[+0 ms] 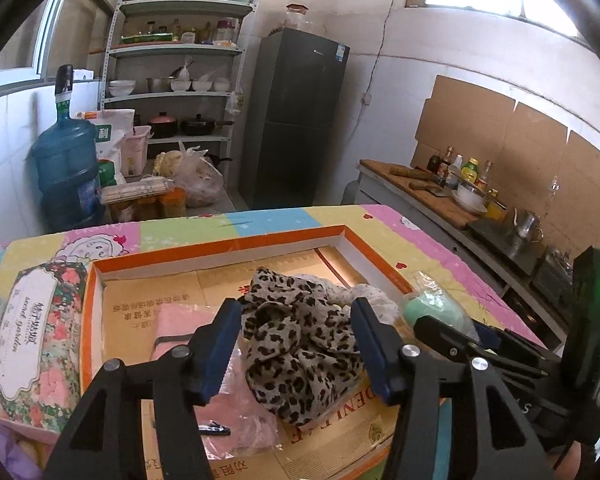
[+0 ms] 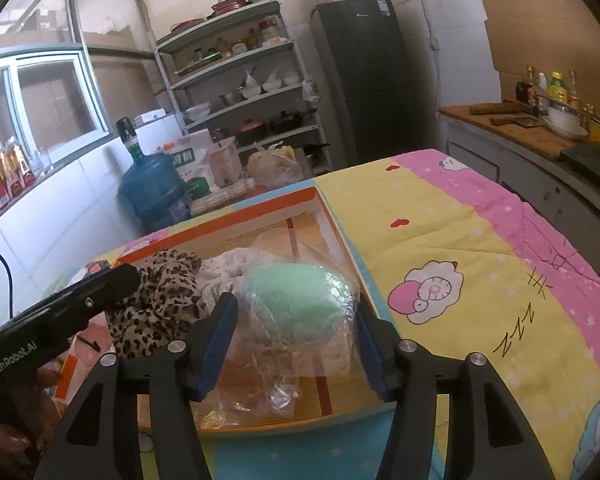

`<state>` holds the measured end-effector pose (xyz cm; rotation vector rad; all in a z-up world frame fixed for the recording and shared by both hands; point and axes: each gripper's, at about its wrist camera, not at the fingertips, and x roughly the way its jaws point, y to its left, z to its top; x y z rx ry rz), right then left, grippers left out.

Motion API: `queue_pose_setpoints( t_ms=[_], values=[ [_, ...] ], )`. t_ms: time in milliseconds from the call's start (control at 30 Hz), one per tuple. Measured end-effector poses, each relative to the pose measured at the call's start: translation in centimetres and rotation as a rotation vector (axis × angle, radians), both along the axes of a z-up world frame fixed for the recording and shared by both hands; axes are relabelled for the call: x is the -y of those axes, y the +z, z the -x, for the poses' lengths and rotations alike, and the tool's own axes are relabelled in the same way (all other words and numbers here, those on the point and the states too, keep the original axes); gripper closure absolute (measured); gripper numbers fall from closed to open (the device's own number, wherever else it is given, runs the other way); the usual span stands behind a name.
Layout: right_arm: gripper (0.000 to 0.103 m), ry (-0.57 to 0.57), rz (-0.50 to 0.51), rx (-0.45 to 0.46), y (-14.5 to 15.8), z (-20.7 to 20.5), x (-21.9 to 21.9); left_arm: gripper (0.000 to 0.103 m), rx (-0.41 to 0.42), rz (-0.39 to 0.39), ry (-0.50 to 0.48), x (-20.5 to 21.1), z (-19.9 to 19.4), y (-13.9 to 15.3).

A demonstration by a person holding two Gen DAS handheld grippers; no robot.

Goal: Organize soft objects
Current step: 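Lower the scrunchie and green ball into the box and open both tools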

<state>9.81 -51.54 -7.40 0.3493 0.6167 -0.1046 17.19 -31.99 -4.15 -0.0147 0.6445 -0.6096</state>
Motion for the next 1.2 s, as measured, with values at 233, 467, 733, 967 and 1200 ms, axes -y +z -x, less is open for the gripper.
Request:
queue_pose_setpoints(
  t_ms=[233,467,733,967,1200],
  values=[
    [0.028,-0.028,0.017,0.0,0.3,0.3,0.0,0.046,0.014,0.021,0.011,-0.7,0.6,0.7],
    [0.028,-0.055,0.021,0.013,0.8,1.4,-0.2,0.046,0.035,0.027,0.014,-1.6,1.7,1.6],
    [0.028,-0.043,0.022,0.037,1.9,2.7,-1.4,0.042,0.061,0.018,0.017,-2.6,3.1,2.5],
    [0.028,-0.027,0.027,0.058,2.9,3.6,-3.1,0.038,0.081,0.023,0.038,-4.4,4.4,3.4],
    [0.028,-0.024,0.052,0.082,4.3,4.8,-5.1,0.038,0.105,0.018,0.058,-6.2,6.0,4.3]
  ],
)
